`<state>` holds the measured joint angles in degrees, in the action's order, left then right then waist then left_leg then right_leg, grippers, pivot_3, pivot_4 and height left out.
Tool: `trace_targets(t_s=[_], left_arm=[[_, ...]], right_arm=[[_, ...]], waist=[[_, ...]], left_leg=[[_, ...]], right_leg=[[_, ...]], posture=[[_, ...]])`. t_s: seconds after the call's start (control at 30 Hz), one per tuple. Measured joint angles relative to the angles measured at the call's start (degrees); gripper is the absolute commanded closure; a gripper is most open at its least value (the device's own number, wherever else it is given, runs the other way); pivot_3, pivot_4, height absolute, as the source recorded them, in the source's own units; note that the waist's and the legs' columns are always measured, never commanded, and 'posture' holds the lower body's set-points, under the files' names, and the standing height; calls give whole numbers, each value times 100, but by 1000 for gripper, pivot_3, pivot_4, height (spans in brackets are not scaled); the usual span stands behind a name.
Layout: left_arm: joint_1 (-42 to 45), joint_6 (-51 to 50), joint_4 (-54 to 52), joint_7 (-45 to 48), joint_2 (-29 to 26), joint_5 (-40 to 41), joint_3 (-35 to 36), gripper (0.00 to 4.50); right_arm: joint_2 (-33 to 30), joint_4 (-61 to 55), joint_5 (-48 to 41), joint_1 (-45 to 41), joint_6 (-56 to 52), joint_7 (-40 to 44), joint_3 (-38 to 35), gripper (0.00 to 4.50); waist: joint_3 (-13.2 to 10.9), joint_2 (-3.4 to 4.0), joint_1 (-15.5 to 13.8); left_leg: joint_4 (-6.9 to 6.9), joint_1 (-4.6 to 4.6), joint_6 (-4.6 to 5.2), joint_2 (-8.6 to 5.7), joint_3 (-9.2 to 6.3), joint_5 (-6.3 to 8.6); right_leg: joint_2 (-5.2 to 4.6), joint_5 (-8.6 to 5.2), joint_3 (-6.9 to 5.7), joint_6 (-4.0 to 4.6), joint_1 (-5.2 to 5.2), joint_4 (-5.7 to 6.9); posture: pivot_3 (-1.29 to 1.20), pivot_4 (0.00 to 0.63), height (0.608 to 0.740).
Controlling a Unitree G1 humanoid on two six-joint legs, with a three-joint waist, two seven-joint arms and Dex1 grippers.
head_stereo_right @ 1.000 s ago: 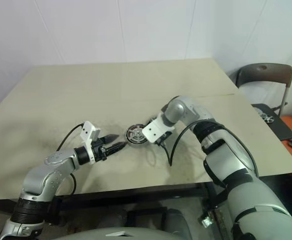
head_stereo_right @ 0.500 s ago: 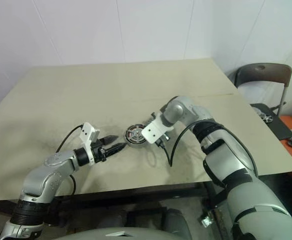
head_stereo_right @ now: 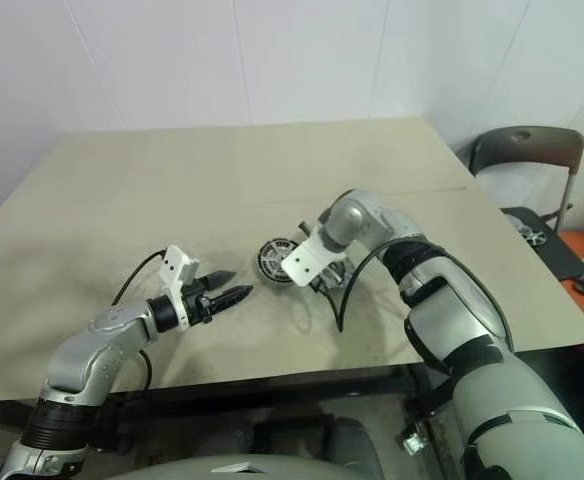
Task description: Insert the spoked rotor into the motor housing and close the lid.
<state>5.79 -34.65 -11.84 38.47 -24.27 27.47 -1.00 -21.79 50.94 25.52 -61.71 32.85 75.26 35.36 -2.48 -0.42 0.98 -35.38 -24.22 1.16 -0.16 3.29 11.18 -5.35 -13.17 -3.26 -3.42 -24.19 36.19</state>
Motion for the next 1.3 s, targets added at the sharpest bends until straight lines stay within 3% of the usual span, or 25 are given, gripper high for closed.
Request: trace_targets(t_s=[0.17, 0.43, 0.6, 0.9, 1.0, 1.13, 1.3], left_arm=[[30, 25, 123, 12, 4, -54, -1, 1430], [143, 50, 277, 25, 69, -104, -8, 1430], [156, 52, 277, 27, 70, -122, -9, 1430], [141, 47, 277, 27, 71, -128, -21, 1430], [175, 24, 287, 27, 71, -127, -19, 1430], [355, -12, 345, 28, 74, -62, 51, 1430], [600, -268, 454, 41, 54, 205, 300, 1430]], right_arm=[[-157, -485, -351, 53, -608, 897, -17, 4491], [-206, -591, -375, 137, -509, 836, -3, 4491], [-248, -600, -224, 178, 19, 500, 33, 2952], [-427, -1120, -540, 206, -196, 778, -74, 2952], [-639, -1822, -1016, 337, -795, 952, -427, 2952], [-740, -2726, -1672, 564, -2440, 901, -1126, 2952], [-754, -3694, -2516, 1408, -5373, -75, -2343, 2952]], waist=[[0, 0, -34], [0, 0, -20], [0, 0, -9], [0, 0, -19], [0, 0, -37], [1, -1, -36], [2, -3, -59]], left_leg=[[0, -12, 0, -3, -1, 0], [0, -14, 0, -5, -1, 0], [0, -12, 0, -5, -1, 0], [0, -12, 0, -4, -2, 0], [0, -16, 0, -4, -2, 0], [-2, -14, -1, -4, -7, 1], [-1, -19, -1, -4, -9, 1]], right_leg=[[-6, 0, 0, 0, -6, -7], [-7, 0, 0, 0, -11, -3], [-5, 0, 0, -1, -10, -3], [-6, 0, 0, 0, -10, -3], [-10, 0, 0, 0, -11, -4], [-12, 0, -1, 0, -10, -3], [-19, 0, -4, 1, -13, -7]], posture=[[0, 0, 740], [0, 0, 740], [0, 0, 740], [0, 0, 740], [0, 0, 740], [0, 0, 740], [0, 0, 740]])
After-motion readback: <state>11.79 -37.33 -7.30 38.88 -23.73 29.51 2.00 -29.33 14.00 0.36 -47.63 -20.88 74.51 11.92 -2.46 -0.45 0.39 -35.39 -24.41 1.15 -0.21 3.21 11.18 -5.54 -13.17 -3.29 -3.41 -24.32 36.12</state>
